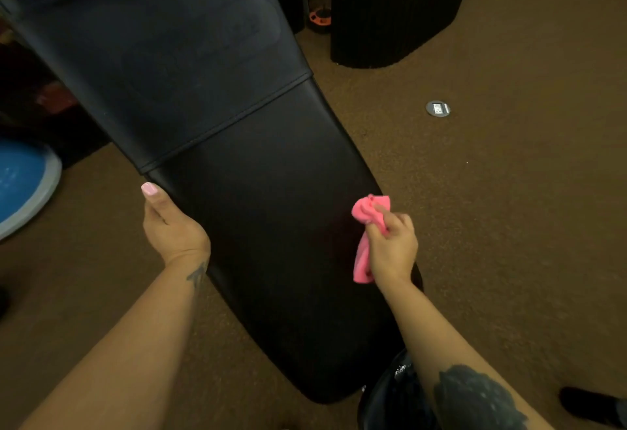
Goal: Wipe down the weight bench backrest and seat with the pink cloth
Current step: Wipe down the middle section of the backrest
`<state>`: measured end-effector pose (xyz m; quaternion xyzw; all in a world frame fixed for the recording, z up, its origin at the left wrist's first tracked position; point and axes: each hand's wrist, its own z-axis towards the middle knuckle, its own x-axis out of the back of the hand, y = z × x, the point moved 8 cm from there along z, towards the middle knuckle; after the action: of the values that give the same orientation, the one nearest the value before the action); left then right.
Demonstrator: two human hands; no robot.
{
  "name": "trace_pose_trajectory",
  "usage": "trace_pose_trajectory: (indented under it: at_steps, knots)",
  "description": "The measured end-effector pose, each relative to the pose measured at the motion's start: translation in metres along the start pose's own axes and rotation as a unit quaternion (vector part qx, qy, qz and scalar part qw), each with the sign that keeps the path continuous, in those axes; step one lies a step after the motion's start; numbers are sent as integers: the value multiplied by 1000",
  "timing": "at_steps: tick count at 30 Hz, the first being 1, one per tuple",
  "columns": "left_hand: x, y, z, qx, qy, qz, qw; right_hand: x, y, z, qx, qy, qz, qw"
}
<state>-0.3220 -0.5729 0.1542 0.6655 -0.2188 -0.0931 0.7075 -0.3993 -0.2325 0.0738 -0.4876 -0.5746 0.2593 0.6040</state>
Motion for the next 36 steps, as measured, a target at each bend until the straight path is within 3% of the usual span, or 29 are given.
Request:
trace_pose_trajectory:
  at_steps: [6,9,13,18,21,24,27,31,36]
  knots:
    - [0,5,-4,4,1,0,1000,21,33,2,-71,38,-24,996]
    - [0,6,-5,1,0,1,1000,16,13,14,-47,47,-12,998]
    - [0,6,-4,1,1,1,1000,4,16,-3,-14,1,-6,1000]
    - [1,3,-2,-6,2,-7,1000,22,50,-4,-82,34,-25,996]
    - [0,4,-3,-2,-1,-17,1000,20,30,8,-57,56,-26,996]
    - [0,5,-4,-5,-1,-22,1000,9,17,2,-3,25,-23,999]
    - [0,5,-3,-14,2,-22,1000,10,37,-13,-17,-12,-33,999]
    - [0,4,-2,-11,-2,-24,1000,26,51,-5,-70,32,-45,996]
    - [0,7,-5,-16,1,-26,1000,1,12,-7,0,13,9,1000]
